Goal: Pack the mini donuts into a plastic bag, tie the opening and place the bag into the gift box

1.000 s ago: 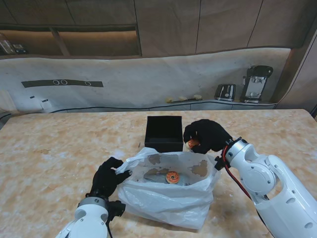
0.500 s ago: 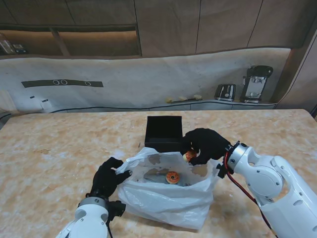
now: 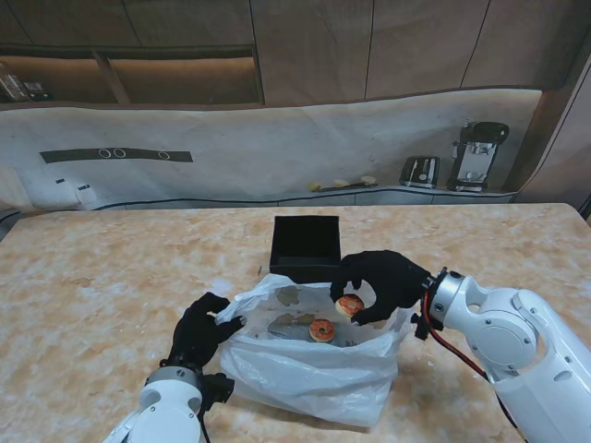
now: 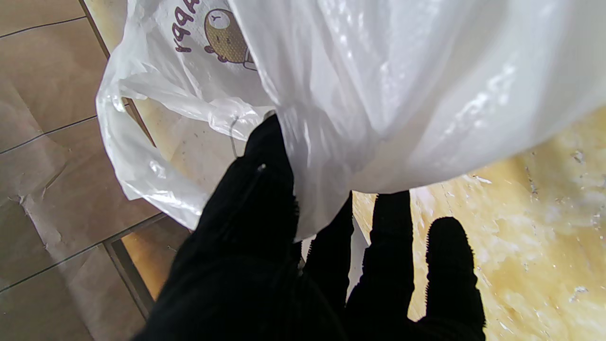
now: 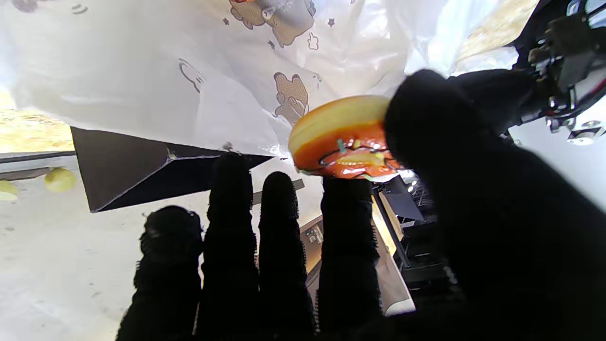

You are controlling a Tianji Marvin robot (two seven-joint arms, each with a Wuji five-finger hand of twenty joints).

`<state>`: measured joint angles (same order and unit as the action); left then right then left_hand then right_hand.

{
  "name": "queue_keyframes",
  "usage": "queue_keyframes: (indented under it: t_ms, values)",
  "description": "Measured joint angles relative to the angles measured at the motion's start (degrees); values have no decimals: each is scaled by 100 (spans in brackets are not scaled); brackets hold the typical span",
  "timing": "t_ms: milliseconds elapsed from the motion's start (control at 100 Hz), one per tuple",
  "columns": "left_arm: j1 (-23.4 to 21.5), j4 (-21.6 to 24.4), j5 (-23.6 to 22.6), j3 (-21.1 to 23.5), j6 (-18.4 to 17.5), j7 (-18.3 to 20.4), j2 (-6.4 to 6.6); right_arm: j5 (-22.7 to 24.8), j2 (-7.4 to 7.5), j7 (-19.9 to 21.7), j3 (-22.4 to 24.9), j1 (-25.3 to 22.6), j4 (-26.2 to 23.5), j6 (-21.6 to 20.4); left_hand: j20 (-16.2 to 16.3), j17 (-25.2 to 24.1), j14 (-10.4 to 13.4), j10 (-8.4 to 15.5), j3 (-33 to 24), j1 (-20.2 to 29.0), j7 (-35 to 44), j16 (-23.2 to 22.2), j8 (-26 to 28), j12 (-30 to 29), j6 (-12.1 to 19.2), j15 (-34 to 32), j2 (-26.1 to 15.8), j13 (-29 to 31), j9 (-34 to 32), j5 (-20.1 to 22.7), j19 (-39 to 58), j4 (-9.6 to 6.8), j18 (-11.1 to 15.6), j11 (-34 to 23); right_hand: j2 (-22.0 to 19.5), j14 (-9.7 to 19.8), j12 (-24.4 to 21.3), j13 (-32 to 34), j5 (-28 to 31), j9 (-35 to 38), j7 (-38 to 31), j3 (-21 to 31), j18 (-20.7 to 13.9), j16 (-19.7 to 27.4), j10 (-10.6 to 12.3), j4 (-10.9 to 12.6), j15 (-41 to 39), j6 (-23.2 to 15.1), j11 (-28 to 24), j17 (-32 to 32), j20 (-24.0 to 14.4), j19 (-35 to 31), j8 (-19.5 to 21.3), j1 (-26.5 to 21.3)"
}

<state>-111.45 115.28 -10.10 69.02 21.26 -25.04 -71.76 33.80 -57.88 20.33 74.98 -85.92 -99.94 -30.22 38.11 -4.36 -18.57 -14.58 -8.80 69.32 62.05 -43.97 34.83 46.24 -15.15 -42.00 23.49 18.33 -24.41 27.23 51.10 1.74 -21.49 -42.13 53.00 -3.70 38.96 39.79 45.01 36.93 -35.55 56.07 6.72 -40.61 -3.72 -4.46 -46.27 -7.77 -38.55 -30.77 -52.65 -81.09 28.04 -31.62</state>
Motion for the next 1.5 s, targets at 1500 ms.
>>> queue_keyframes:
  t_ms: [1500]
  values:
    - [4, -20, 0, -35, -54, -43, -3, 838, -370, -1827, 1547, -2276, -1018, 781, 0, 0, 0, 0, 0, 0, 0, 0, 0, 0, -15, 0, 0, -2, 0, 0, 0, 0, 0, 0, -111, -31, -847, -251, 1292, 62, -2387, -287, 623, 809, 42, -331, 1029, -216, 322, 1272, 263, 1514, -1274, -419]
